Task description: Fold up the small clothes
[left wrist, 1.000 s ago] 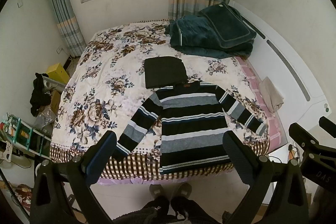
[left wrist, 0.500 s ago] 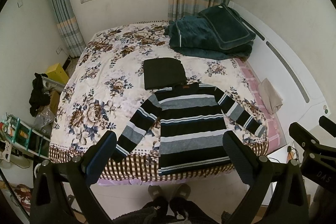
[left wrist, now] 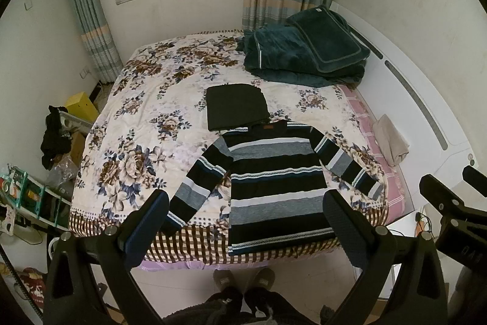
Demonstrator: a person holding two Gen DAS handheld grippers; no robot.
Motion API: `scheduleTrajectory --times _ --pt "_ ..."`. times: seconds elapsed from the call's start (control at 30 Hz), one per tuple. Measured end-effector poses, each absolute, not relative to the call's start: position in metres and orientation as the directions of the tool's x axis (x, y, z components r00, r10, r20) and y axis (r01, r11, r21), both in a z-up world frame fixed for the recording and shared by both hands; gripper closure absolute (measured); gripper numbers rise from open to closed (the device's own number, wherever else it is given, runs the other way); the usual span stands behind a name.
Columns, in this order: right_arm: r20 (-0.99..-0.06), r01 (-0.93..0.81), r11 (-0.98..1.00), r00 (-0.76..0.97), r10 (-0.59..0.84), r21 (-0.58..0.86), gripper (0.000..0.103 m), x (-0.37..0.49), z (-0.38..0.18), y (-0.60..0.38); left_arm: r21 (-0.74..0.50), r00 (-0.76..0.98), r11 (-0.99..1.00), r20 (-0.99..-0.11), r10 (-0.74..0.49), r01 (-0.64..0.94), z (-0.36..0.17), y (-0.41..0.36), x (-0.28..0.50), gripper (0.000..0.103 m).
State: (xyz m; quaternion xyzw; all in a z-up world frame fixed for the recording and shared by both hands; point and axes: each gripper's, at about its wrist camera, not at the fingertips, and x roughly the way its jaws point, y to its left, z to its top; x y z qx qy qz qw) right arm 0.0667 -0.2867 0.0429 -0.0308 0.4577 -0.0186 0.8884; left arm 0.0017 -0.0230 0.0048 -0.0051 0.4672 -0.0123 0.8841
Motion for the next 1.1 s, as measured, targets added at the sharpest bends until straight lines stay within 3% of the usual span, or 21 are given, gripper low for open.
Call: scheduleTrajectory --times 0.47,0.63,0.83,0.9,0.93,0.97,1.1 --pt "-0.811 0.010 0.998 0.582 -0.061 -0.068 0.000 0.067 0.046 -0.287 -0.024 0.569 1.000 -0.822 -0.027 0.012 0.026 -0.038 0.023 0.000" --pt "-0.834 0.098 0.995 0.545 -0.081 -0.033 0.000 0.088 0.032 -0.309 0.014 0.617 0.999 -0.786 0.031 -0.031 0.018 -0.046 0.047 0.000" --pt "-0.888 0.359 0.931 0.445 -0.114 0.060 0.000 0.127 -0.062 -0.384 0.067 0.609 0.996 -0.787 0.094 -0.067 -0.049 -0.038 0.102 0.000" --pt "-0.904 0.449 0.890 0.408 -0.127 0.078 0.013 0.130 -0.098 -0.421 0.057 0.587 0.996 -0.805 0.085 -0.066 -0.082 -0.039 0.125 0.000" --pt "-0.916 0.497 0.863 0.381 -0.126 0.088 0.027 0.133 -0.121 -0.442 0.067 0.573 0.995 -0.814 0.097 -0.073 -0.093 -0.040 0.133 0.000" --pt "-0.929 0.545 0.832 0.352 -0.116 0.102 0.033 0.137 -0.145 -0.464 0.076 0.560 0.994 -0.821 0.108 -0.080 -0.107 -0.045 0.144 0.000" --pt "-0.952 0.697 0.692 0.303 -0.050 0.186 0.033 0.153 -0.250 -0.561 0.128 0.488 0.989 -0.860 0.148 -0.074 -0.175 -0.071 0.189 0.000"
